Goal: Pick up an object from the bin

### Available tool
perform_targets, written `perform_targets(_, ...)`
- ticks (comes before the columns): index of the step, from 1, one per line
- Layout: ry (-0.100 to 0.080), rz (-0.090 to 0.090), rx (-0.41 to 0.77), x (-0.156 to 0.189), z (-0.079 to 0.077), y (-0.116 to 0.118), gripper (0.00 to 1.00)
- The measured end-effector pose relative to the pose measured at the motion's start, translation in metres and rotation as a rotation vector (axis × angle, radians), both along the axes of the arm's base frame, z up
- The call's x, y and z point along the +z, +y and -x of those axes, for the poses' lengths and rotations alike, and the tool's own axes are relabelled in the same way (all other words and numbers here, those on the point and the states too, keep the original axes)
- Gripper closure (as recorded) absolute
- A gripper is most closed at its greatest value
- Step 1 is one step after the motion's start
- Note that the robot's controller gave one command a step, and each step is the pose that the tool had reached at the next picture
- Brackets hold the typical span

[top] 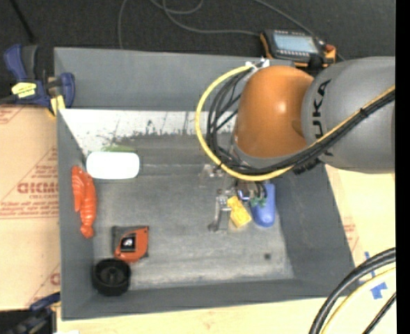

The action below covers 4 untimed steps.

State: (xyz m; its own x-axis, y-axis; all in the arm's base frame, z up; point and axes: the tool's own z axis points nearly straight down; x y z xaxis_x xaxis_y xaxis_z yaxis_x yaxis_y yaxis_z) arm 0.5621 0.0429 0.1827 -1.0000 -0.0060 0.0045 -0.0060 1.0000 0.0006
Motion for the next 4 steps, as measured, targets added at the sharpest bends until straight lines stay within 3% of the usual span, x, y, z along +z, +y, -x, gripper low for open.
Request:
perform_targets(1, -0.008, 0.000, -0.001, 0.005, -0.002, 0.000, 0.00)
perform_targets(2, -0.013, 0.001, 0.006, -0.069, -0.013, -0.068, 0.00)
perform_targets(3, -0.004, 0.000, -0.098, -0.084, -0.015, -0.091, 0.00)
perform_targets(4, -0.010, 0.001, -0.329, -0.073, -0.021, -0.093, 0.00)
